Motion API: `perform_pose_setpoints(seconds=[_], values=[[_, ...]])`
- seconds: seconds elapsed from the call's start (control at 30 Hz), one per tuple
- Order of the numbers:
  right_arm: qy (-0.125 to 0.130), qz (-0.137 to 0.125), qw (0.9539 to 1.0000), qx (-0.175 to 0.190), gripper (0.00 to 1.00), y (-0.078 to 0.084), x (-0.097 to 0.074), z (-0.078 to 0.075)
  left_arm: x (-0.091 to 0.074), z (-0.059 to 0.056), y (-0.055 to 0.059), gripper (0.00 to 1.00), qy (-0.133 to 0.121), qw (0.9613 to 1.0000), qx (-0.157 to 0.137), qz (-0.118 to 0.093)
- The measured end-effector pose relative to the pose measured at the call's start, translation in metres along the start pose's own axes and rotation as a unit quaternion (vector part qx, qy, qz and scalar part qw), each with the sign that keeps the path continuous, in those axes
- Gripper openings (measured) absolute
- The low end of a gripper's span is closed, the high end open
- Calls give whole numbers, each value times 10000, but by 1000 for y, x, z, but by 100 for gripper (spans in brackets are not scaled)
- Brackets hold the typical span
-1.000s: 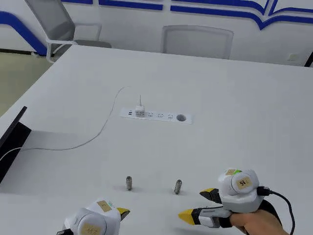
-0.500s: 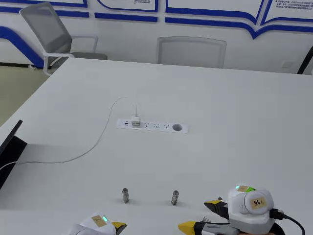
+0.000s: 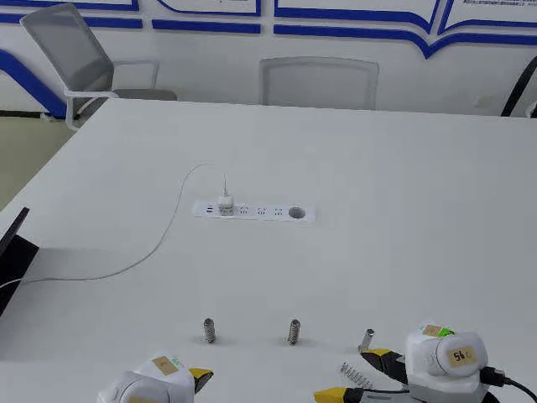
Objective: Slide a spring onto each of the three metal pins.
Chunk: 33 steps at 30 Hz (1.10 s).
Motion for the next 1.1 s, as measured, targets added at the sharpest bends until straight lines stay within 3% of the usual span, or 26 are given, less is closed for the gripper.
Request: perform_pose_setpoints(seconds=[0.37,0.63,1.1], values=[[66,-147,9999,43,80,4,-18,-4,4,1,-1,76,-13,10000,-15,33],[169,-84,9998,34,82,16,-31,-10,10,5,-7,76,-46,10000,-34,16],[320,-91,9993,147,85,31,-49,-23,28,-1,-16,78,125,9998,149,62]])
Point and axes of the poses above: the centre of the closed fingertips' face, and the gripper's own axes: x roughly forward along the fingers, z roughly to its left, y roughly out of its underside, the point moved 7 cm from there along -x, roughly backward along the fingers, and after that the axes turned 15 degrees about x, right-handed, at the moved point
